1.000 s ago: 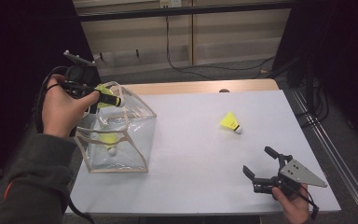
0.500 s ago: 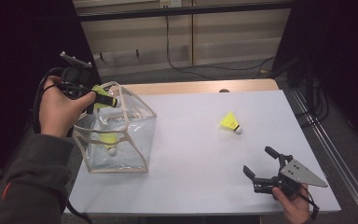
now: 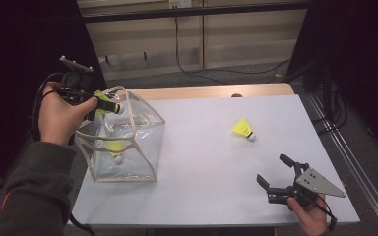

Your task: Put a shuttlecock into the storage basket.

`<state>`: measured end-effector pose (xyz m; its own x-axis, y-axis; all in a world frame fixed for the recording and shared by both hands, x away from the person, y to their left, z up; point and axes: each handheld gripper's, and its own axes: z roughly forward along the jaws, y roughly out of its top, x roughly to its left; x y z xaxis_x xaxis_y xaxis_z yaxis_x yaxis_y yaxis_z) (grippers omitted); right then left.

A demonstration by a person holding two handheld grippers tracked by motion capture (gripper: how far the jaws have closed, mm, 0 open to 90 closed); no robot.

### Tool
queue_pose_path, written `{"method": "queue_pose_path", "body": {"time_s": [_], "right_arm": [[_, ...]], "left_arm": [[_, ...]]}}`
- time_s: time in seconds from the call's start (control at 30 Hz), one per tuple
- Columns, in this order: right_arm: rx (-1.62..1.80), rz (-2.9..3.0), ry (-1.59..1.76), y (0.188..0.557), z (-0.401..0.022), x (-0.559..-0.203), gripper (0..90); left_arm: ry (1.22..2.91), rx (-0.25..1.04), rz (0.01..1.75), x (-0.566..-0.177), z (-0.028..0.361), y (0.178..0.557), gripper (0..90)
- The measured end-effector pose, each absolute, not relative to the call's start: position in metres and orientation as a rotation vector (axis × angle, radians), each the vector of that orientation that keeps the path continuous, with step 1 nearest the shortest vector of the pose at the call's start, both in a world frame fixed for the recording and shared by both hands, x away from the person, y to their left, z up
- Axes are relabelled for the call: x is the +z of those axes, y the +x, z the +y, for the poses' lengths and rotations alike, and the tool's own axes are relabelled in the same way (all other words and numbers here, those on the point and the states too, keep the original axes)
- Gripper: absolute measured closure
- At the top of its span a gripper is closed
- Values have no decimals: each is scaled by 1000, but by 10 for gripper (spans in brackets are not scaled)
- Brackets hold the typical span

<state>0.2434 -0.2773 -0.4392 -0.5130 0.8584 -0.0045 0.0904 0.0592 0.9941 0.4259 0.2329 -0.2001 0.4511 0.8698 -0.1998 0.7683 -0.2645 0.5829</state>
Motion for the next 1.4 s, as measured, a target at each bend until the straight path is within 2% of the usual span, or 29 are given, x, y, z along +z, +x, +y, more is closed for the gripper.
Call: {"method": "queue_pose_path", "body": {"time_s": [1.4], "right_arm": [[1522, 1697, 952, 243, -276, -439, 10]], "left_arm": [[2125, 221, 1435, -232, 237, 443, 837]]}}
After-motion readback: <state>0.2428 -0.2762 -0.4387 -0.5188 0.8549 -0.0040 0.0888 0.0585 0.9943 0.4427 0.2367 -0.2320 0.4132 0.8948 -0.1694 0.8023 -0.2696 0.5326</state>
